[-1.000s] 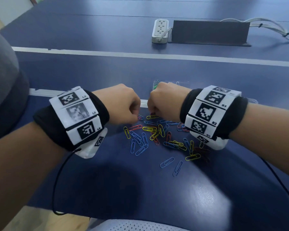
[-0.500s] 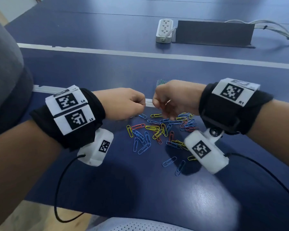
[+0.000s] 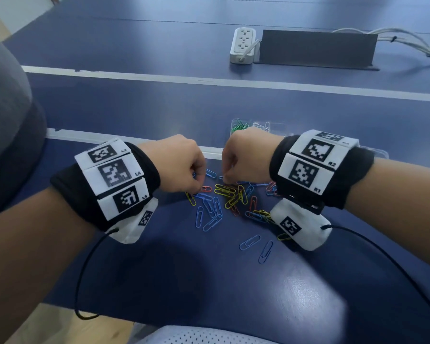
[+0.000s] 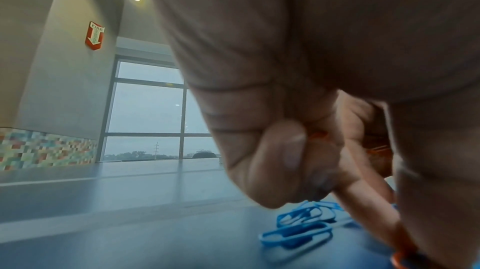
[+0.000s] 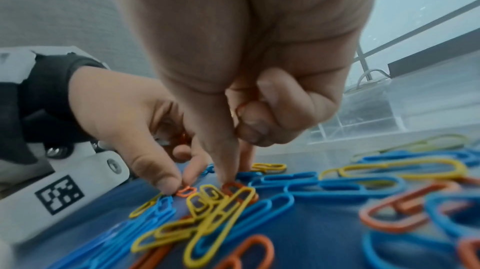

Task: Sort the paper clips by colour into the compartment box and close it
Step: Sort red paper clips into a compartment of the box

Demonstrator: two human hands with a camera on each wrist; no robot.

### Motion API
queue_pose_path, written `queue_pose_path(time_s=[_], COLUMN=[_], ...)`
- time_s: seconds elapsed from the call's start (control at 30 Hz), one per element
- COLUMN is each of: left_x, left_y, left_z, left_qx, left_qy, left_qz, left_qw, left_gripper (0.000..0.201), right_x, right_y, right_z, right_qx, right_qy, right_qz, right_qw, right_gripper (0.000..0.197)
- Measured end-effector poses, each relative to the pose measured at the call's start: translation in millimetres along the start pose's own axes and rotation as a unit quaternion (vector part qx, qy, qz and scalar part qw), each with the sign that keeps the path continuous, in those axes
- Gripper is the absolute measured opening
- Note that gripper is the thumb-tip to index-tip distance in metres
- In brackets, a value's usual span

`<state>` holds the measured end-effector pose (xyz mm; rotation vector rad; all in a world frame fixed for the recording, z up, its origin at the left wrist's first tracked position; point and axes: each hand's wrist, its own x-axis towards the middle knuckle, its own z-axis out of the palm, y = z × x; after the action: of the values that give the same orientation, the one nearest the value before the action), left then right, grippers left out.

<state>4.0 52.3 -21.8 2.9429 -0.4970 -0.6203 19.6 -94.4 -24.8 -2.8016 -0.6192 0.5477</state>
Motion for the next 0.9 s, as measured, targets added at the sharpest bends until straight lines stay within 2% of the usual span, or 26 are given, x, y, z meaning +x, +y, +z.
queue_pose_path(time_s=[0.2, 0.37, 0.47, 0.57, 0.63, 0.83, 0.9], left_x=[0.0, 1.0, 1.3, 0.5, -0.6, -1.0, -0.6], left_y=[-0.2, 2.2, 6.1, 10.0, 13.0, 17.4, 15.7], left_z=[2.7, 1.8, 1.9, 3.4, 3.4, 3.7, 3.0], left_qx=[-0.016, -0.017, 0.008, 0.025, 0.023, 0.023, 0.021], left_qy=[0.006, 0.014, 0.019, 0.015, 0.01, 0.01, 0.014], left_qz=[0.005, 0.018, 0.027, 0.035, 0.033, 0.028, 0.032], left_qw=[1.0, 1.0, 0.999, 0.999, 0.999, 0.999, 0.999], left_gripper=[0.007, 0.016, 0.011, 0.007, 0.007, 0.016, 0.015], right_x=[-3.1, -9.4, -8.9, -10.1, -10.1, -11.1, -13.2], right_y=[6.2, -0.2, -2.4, -5.7, -7.4, 1.4, 7.1], right_z=[-2.4, -3.2, -1.7, 0.7, 1.5, -0.3, -4.0], right_qx=[-0.011, -0.064, -0.107, -0.148, -0.164, -0.108, -0.054], right_qy=[0.033, -0.008, 0.001, -0.014, -0.028, -0.037, -0.044], right_qz=[-0.007, -0.038, -0.05, -0.05, -0.035, -0.025, -0.014], right_qw=[0.999, 0.997, 0.993, 0.988, 0.985, 0.993, 0.997], right_gripper=[0.017, 0.012, 0.019, 0.014, 0.021, 0.029, 0.022])
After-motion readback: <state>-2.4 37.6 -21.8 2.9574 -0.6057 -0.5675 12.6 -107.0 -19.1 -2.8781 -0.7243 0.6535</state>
